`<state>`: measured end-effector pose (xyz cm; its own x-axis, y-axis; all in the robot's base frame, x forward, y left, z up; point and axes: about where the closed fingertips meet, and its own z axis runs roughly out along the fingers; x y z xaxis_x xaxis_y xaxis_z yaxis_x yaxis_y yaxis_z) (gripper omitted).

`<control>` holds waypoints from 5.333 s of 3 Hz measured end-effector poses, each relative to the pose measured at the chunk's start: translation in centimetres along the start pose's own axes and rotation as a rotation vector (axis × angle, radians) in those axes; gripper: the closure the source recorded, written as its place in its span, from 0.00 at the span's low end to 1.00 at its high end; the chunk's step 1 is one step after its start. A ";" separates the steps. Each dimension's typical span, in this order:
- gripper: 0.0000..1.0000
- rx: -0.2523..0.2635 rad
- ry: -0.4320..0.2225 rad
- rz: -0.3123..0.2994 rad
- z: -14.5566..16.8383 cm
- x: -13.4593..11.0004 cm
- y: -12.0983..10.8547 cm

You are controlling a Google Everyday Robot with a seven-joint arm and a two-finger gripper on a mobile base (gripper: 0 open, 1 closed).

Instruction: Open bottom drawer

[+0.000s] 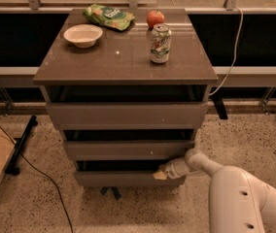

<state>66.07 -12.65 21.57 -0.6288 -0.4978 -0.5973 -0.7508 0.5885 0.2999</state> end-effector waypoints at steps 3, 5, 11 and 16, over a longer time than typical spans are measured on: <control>0.55 -0.053 0.075 -0.026 -4.3 2.1 10.1; 0.08 -0.013 0.107 -0.072 -4.0 1.5 9.4; 0.39 -0.086 0.319 -0.109 2.6 7.8 6.5; 0.00 -0.127 0.256 0.068 0.8 11.9 12.9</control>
Offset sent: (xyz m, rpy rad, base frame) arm -0.1953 0.0477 0.0741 -0.0379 0.1423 0.1479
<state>49.04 -10.53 17.75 -0.6971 -0.6138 -0.3705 -0.7143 0.5498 0.4330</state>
